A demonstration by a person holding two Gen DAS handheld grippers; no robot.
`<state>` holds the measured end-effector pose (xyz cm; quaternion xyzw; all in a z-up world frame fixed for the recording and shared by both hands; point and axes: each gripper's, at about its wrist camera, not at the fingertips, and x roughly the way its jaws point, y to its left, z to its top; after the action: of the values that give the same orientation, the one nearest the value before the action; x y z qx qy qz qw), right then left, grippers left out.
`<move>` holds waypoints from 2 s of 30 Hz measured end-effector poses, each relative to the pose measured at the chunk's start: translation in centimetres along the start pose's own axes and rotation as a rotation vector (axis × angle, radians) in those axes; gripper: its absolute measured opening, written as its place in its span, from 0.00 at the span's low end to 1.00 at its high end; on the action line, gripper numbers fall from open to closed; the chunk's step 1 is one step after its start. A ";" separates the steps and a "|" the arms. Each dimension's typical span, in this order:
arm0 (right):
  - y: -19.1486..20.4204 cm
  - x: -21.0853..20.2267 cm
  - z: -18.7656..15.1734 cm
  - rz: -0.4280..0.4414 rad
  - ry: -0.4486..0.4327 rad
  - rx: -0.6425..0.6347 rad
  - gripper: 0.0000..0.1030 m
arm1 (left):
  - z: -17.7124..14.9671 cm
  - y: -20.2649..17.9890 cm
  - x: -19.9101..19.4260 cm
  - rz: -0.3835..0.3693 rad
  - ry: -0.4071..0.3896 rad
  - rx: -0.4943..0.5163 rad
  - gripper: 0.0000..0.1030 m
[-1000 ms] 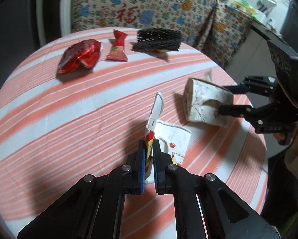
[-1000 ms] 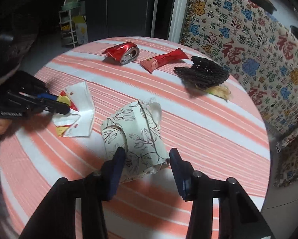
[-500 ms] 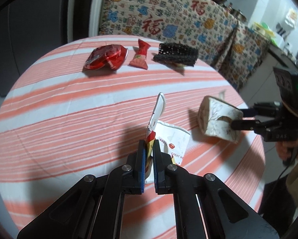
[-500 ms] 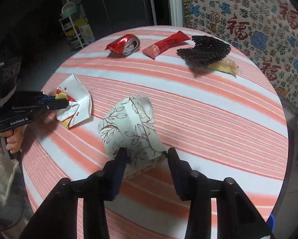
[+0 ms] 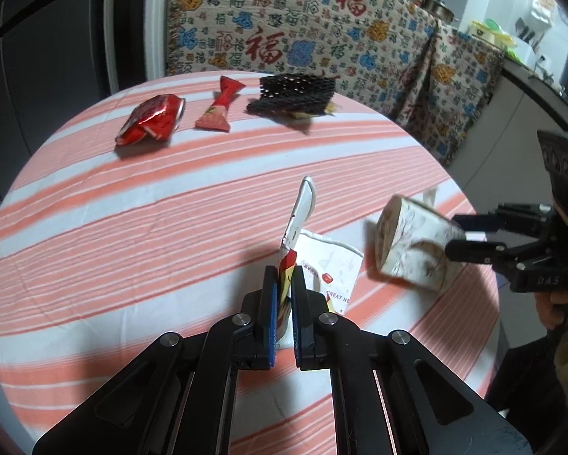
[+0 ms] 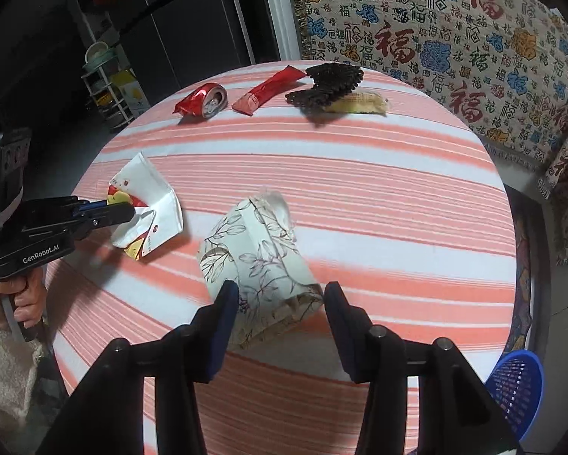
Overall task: Collect trash
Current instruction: 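Carry the cup and bag over the blue wastebasket and open both grippers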
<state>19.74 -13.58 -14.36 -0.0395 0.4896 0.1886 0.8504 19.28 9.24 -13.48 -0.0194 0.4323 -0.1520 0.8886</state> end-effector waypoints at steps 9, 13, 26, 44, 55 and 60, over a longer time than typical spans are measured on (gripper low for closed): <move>0.5 1.2 0.6 0.031 0.085 -0.142 0.41 | -0.2 0.1 -0.7 0.003 -0.002 -0.012 0.04; 0.6 0.6 0.0 0.013 0.057 -0.115 0.39 | -0.1 -0.4 -1.6 -0.005 -0.013 -0.019 0.04; -8.5 -9.7 -4.8 -0.064 -0.161 0.210 0.37 | 2.9 -13.3 -0.2 -0.176 -0.023 0.104 0.04; -25.9 -20.9 -17.7 -0.436 -0.199 0.522 0.38 | 4.6 -38.7 8.5 -0.386 0.092 0.300 0.05; -33.8 -16.7 -23.3 -0.479 -0.102 0.607 0.39 | 3.6 -45.2 18.0 -0.370 0.195 0.304 0.05; -36.3 -14.6 -24.6 -0.444 -0.101 0.628 0.48 | 3.2 -46.4 21.3 -0.385 0.219 0.267 0.38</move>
<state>6.05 -57.48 -19.00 0.1271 0.4607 -0.1577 0.8642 22.37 -41.44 -20.05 0.0324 0.4905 -0.3753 0.7858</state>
